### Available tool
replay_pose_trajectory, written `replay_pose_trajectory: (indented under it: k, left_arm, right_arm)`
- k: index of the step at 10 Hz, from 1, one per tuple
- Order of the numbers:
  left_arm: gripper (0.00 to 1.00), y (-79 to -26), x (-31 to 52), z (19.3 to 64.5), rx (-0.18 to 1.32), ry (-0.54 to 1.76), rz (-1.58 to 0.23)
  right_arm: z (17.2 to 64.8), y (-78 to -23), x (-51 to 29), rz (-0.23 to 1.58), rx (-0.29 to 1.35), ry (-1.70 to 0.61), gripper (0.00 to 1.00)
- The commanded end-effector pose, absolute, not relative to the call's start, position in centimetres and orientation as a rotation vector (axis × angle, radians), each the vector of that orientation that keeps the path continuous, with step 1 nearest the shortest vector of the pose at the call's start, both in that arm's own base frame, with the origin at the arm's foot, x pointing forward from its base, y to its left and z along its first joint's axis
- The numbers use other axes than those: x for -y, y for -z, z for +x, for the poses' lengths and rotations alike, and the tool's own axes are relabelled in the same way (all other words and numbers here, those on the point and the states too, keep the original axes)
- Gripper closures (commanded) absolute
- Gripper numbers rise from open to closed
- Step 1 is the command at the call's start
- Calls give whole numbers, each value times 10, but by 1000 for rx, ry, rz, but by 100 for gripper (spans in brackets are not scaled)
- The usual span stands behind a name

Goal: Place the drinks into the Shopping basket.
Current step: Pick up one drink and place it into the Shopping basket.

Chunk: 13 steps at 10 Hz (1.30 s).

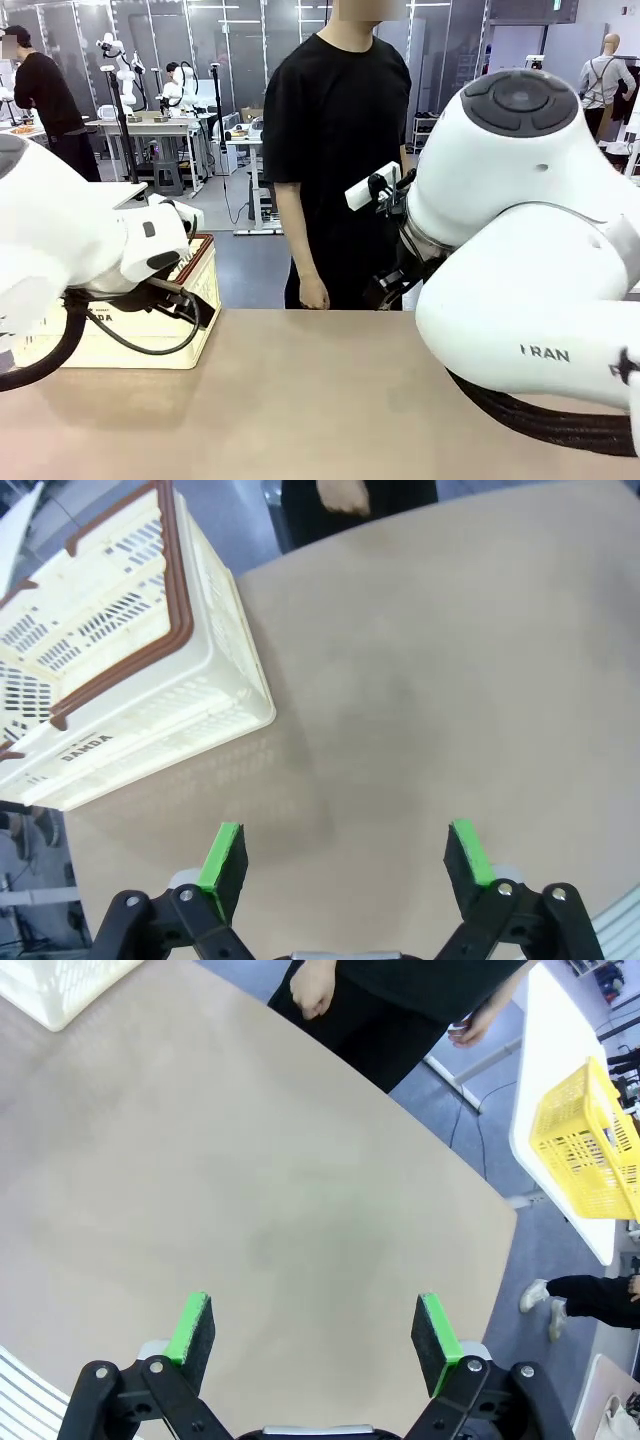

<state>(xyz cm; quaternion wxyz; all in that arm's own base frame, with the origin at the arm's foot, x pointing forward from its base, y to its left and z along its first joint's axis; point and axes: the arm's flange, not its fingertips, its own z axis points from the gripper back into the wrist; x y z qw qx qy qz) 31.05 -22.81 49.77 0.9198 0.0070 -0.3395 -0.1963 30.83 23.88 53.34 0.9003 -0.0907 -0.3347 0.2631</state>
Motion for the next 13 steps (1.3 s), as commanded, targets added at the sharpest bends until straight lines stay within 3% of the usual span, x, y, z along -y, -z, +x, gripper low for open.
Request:
replay_pose_trajectory:
  k: [1, 7, 9, 13]
  left_arm:
    - [0, -495, 228, 293, 722, 362, 26]
    - [0, -486, 229, 295, 736, 319, 86]
    - [0, -458, 197, 314, 694, 289, 83]
    - [0, -386, 130, 334, 557, 177, 45]
  right_arm:
    - [299, -530, -244, -219, 717, -509, 0]
    - [301, -521, -242, -217, 705, -485, 0]
    - [322, -495, -219, -280, 651, -391, 0]
    - [344, -427, -155, -177, 510, -228, 0]
